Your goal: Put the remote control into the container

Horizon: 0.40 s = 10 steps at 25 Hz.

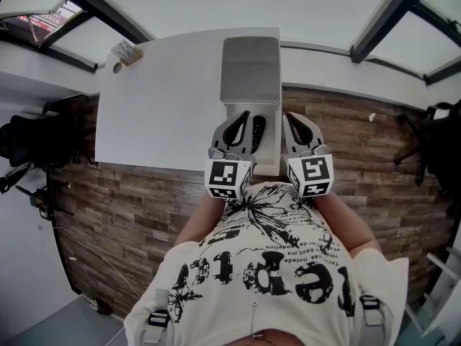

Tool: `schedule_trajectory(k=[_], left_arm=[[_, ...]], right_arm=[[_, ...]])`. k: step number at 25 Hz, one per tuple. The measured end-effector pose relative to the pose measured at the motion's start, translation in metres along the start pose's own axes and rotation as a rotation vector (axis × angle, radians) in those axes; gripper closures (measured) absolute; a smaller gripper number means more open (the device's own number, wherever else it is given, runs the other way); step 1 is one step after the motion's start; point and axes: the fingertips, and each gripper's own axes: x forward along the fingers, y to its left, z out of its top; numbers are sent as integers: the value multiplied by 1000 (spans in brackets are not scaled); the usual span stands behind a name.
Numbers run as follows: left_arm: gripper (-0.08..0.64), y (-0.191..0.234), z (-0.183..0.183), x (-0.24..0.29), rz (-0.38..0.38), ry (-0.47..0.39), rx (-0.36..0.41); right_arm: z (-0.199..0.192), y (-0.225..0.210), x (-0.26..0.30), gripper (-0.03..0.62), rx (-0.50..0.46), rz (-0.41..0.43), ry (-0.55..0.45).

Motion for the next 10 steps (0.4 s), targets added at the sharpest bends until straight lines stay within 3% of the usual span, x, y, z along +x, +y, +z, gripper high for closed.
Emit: schedule_trajectory(k=[10], left_arm=[[551,-8,0,10,-38,6,-1]], right_arm=[[-3,-3,3,589,-17,12,25]])
